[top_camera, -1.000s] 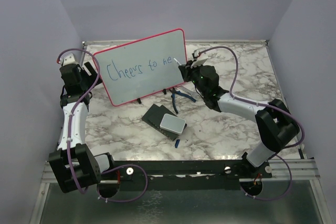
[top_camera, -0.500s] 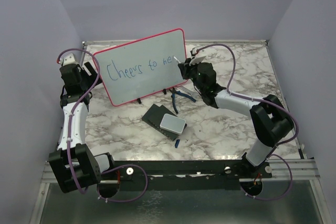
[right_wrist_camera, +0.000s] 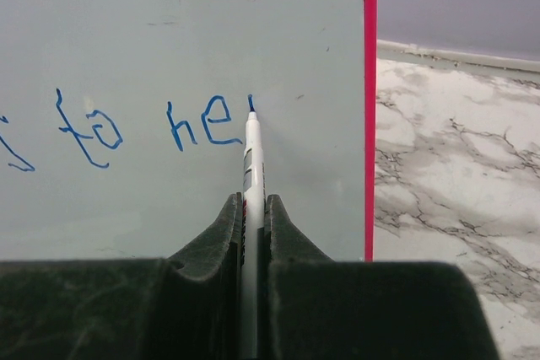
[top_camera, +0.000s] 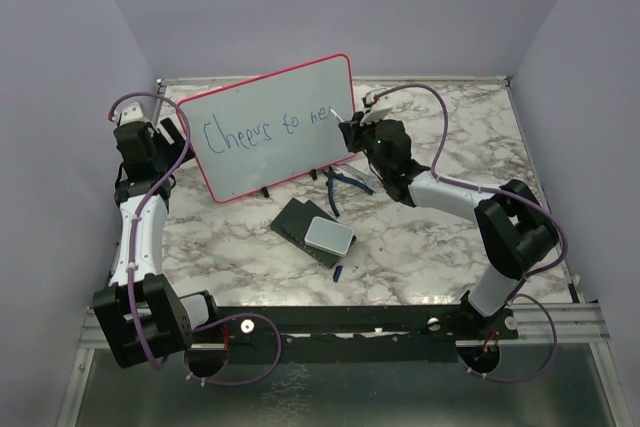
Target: Write a sentence on the whiteboard
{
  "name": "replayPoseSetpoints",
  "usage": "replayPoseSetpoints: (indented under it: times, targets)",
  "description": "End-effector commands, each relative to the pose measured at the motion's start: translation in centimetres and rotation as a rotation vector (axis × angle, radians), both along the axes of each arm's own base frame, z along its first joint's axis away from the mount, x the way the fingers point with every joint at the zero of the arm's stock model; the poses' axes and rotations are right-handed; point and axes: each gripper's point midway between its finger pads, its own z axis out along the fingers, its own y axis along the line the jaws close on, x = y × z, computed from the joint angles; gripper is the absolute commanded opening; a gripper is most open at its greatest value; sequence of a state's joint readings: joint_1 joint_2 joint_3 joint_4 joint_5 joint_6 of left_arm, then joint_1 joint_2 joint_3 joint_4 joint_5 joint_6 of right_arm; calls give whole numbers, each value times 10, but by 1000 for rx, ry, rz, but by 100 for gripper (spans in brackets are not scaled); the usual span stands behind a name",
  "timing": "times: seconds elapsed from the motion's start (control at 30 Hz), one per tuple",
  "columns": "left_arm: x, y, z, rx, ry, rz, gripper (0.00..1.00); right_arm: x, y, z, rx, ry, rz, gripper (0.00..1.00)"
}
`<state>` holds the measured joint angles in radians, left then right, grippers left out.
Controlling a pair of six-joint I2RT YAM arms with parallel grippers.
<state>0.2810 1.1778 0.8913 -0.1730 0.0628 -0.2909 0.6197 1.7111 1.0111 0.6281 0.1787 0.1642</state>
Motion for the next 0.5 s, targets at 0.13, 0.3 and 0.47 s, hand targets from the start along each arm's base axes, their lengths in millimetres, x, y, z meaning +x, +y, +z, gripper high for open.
replayPoseSetpoints:
  times: [0.13,0.3,0.47]
  targets:
    - [0,-4,7,9,-29,-15,79,-8,-10,-30,-18,73,-19,1]
    - [-1,-4,8,9,-30,-14,80,-7,-11,-26,-15,63,-23,1]
    - [0,-4,8,10,-30,-14,80,-2,-12,-12,-4,31,-42,1]
